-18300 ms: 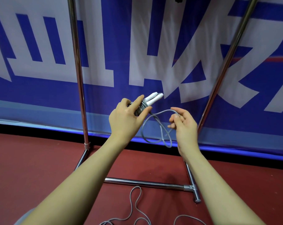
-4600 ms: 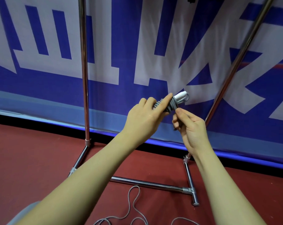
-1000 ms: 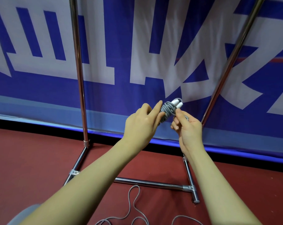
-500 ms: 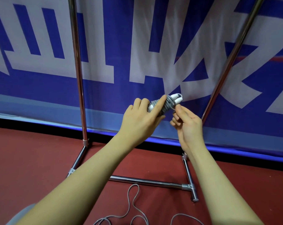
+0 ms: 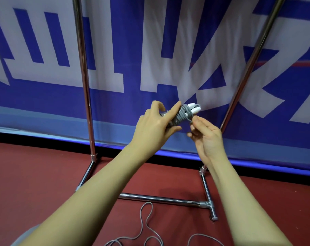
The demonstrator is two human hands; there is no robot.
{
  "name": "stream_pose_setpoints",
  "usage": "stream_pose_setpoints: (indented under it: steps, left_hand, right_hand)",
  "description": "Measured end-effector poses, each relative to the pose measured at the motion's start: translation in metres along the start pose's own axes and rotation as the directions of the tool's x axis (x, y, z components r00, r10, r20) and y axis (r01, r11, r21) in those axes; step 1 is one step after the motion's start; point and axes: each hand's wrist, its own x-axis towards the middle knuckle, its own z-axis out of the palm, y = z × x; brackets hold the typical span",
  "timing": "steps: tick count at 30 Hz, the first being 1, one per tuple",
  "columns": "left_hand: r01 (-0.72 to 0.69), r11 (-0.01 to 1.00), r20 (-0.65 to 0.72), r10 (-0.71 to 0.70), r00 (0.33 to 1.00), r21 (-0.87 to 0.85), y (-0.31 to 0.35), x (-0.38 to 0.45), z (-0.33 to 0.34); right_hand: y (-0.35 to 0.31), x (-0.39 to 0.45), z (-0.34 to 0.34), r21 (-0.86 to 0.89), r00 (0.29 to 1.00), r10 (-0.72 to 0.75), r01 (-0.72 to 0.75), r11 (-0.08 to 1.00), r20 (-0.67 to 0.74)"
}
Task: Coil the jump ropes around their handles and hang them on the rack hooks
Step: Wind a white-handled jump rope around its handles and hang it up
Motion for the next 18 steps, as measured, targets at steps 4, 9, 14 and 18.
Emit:
stream_pose_setpoints:
  steps: [4,9,14,18]
  left_hand:
    - [-0.114,0.944,-0.185,0.178,0.967,0.31,0.0,0.0,0.004]
    - [-0.1,0.955,-0.214,0.163,0.963,0.278,0.0,0.0,-0.003]
    - [-0.049,0.973,-0.123,0.078,0.989,0.224,0.003,-0.004,0.001]
    - [-0.002,0.995,-0.119,0.014,0.993,0.103,0.005,-0.006,0.007]
  right_hand:
    - [-0.001,-0.003,0.008,-0.04,0.998,-0.036,0.038,0.998,0.056]
    - [-0.005,-0.002,0.01,-0.062,0.988,-0.014,0.024,0.998,0.153]
    - [-0.01,-0.002,0.008,-0.247,0.991,-0.077,0.102,0.964,0.108]
    - [-0.014,-0.003,0.007,-0.33,0.988,-0.138,0.111,0.937,-0.061]
